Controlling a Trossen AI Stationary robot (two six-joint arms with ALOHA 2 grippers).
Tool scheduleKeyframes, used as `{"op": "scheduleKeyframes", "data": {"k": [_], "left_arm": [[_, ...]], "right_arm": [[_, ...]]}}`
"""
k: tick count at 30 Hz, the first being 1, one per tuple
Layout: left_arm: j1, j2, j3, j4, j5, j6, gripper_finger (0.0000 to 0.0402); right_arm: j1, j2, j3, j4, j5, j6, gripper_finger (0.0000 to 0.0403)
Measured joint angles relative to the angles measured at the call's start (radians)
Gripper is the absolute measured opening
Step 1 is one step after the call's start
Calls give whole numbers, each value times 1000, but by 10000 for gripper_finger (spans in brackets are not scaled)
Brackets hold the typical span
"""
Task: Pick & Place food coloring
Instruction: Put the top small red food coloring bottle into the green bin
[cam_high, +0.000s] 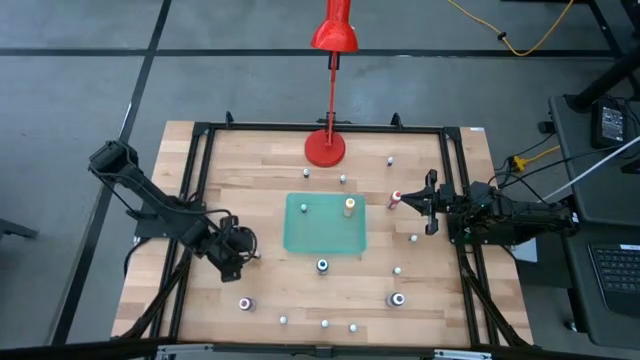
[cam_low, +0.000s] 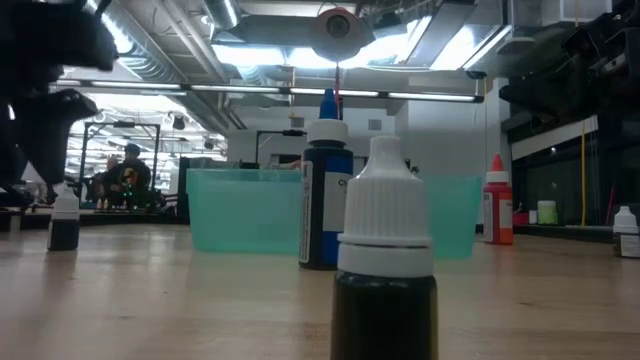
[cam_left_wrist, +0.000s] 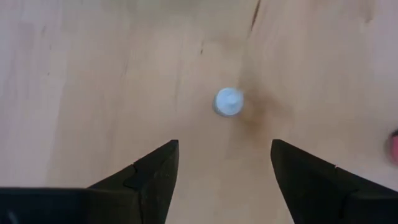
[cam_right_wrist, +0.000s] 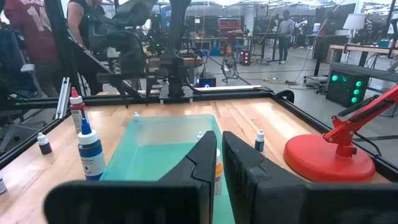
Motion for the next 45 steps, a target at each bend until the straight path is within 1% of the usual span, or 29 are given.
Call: {"op": "scheduleKeyframes", "data": {"k": [3, 7, 14, 17, 21, 25, 30, 34, 41, 45], "left_arm": [[8, 0, -30, 72, 13, 60, 248], [18, 0, -52, 164, 21, 105, 248], [75, 0, -54, 182, 8, 117, 248], [101, 0, -54, 199, 23, 146, 244], [125, 7, -54, 208, 65, 147, 234], [135, 29, -54, 217, 69, 147, 227], [152, 71, -54, 252, 73, 142, 226], [161, 107, -54, 267, 108, 139, 226], [161, 111, -54, 271, 106, 87, 225], [161, 111, -54, 270, 106, 58, 212]], "right_arm": [[0, 0, 0, 0, 0, 0, 31], [0, 0, 0, 0, 0, 0, 31], [0, 0, 0, 0, 0, 0, 31], [0, 0, 0, 0, 0, 0, 31], [0, 0, 0, 0, 0, 0, 31], [0, 0, 0, 0, 0, 0, 31], [0, 0, 0, 0, 0, 0, 31], [0, 0, 0, 0, 0, 0, 31], [0, 0, 0, 0, 0, 0, 31], [0, 0, 0, 0, 0, 0, 31]]}}
